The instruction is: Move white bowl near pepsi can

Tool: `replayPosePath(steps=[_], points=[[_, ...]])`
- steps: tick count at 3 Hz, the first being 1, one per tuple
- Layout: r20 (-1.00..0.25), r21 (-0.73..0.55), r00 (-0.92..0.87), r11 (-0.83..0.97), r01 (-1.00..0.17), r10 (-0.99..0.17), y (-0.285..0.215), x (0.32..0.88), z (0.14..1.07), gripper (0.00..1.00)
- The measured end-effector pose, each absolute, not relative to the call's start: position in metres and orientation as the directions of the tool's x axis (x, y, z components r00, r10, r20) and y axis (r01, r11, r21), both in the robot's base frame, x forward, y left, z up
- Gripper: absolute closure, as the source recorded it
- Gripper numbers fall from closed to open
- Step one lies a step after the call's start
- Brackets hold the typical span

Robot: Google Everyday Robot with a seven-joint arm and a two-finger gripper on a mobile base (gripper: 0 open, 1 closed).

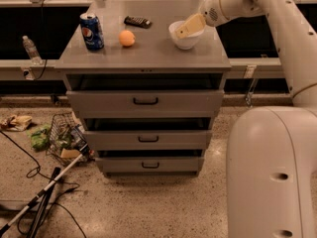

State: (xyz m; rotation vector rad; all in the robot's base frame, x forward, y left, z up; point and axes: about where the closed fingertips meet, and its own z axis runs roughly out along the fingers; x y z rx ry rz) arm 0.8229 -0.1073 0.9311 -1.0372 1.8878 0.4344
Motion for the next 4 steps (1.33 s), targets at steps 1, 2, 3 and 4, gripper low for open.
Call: replayPosePath(steps=[1,2,3,4], points=[[-0.837,-0.099,-0.245,0.576,-0.812,-0.490,-0.102,0.823,0.922,0.00],[-0.828,-0.079,-0.252,0.549,-0.832,-0.501,-0.092,0.820,0.912,0.00],[-0.820,-0.023,-0.286,0.528,-0.849,-0.495,-0.076,0.822,0.891,0.00],[-0.799,0.015,-0.322,0.519,-0.854,-0.508,-0.066,0.828,0.864,0.21]])
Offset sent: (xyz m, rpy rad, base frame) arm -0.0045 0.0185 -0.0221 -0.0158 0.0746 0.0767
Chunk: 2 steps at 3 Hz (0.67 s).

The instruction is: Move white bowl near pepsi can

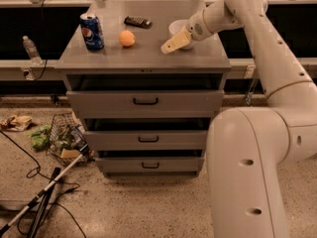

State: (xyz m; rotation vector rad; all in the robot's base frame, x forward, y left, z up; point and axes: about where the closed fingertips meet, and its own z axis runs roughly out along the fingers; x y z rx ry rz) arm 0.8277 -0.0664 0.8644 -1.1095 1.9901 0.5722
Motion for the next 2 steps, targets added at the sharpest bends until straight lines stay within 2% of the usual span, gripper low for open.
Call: replayPosePath(steps=[2], points=[[-0.784,-0.033,-0.286,0.497,-0.867,-0.551,-0.0553,0.8438,0.8483,0.67]])
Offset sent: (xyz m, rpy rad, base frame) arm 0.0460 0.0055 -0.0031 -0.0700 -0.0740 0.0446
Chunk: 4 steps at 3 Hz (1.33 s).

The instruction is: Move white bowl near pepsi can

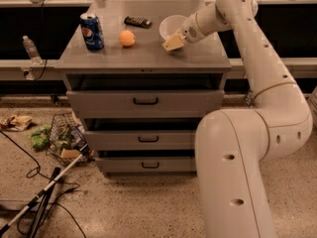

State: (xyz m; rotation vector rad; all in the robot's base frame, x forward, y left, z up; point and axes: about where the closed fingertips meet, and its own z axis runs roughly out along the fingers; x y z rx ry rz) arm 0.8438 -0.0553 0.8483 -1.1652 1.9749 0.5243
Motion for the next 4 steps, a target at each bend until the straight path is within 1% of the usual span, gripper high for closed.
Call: replayPosePath(steps=[1,2,3,4], points=[[-0.786,-0.075,-0.233,0.462,-0.884,-0.572,-0.043,0.848,0.851,0.90],[-0.803,-0.114,-0.148,0.392,-0.913,-0.577,-0.017,0.847,0.857,1.00],[-0.842,-0.117,-0.070,0.309,-0.944,-0.534,0.016,0.841,0.862,1.00],[-0.892,-0.080,-0.037,0.236,-0.969,-0.451,0.043,0.830,0.865,1.00]])
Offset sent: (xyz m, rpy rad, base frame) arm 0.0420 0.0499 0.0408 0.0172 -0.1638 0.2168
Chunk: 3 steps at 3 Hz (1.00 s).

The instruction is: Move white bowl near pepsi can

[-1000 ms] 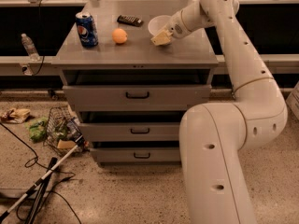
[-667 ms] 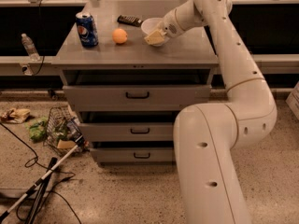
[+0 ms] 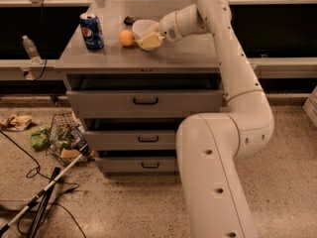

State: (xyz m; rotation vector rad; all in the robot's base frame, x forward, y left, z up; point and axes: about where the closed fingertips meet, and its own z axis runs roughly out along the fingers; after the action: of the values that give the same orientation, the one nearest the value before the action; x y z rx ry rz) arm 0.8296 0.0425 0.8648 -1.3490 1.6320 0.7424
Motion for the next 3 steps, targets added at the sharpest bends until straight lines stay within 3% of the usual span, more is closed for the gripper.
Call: replayPosePath(steps=[3], points=[[-0.938,-0.102,0.062,0.098,-0.990,-0.342,0.082,0.803,0.895,1.00]])
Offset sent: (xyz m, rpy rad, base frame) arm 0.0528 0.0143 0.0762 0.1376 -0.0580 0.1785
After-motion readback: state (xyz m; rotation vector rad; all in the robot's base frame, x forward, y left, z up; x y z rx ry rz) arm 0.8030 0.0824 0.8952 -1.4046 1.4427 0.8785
